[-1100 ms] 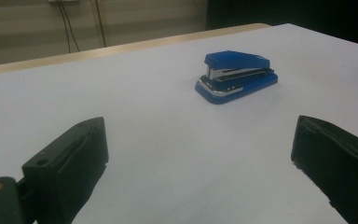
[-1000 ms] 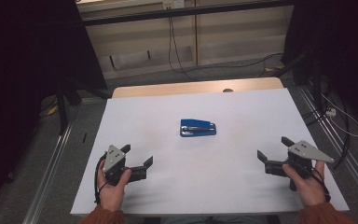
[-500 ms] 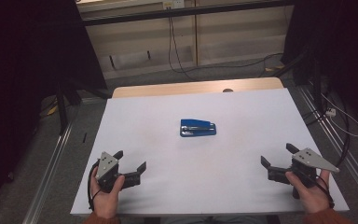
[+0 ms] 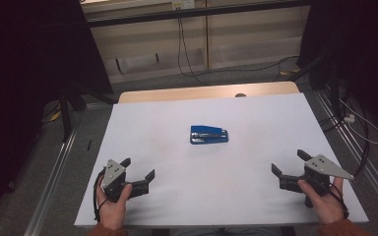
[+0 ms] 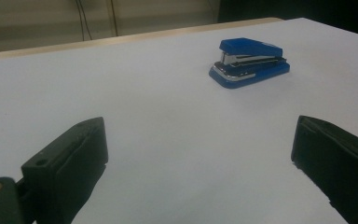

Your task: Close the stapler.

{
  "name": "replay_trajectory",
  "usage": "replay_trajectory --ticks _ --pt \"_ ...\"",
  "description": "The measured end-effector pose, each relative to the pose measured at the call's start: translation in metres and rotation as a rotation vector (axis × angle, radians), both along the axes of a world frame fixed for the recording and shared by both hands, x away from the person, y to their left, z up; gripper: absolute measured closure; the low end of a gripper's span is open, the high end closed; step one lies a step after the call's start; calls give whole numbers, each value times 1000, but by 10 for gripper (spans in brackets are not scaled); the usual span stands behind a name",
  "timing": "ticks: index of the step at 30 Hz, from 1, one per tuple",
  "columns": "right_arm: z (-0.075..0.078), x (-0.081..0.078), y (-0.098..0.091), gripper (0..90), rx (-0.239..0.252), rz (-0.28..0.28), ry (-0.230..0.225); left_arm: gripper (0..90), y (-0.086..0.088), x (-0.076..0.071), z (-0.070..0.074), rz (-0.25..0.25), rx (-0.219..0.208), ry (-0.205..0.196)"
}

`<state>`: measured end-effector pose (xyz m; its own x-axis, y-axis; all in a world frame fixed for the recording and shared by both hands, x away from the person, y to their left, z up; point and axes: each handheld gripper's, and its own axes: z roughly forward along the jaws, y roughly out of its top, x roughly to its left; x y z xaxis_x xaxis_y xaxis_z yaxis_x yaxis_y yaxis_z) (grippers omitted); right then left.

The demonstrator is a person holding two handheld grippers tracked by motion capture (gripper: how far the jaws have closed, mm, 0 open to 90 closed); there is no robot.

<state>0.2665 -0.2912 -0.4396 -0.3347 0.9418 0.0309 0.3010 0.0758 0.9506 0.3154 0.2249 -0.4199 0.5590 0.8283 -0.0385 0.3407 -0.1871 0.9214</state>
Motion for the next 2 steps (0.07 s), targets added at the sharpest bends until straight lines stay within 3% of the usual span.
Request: replay_trajectory --ticks 2 --pt "0 0 2 7 10 6 3 38 1 0 0 3 8 7"
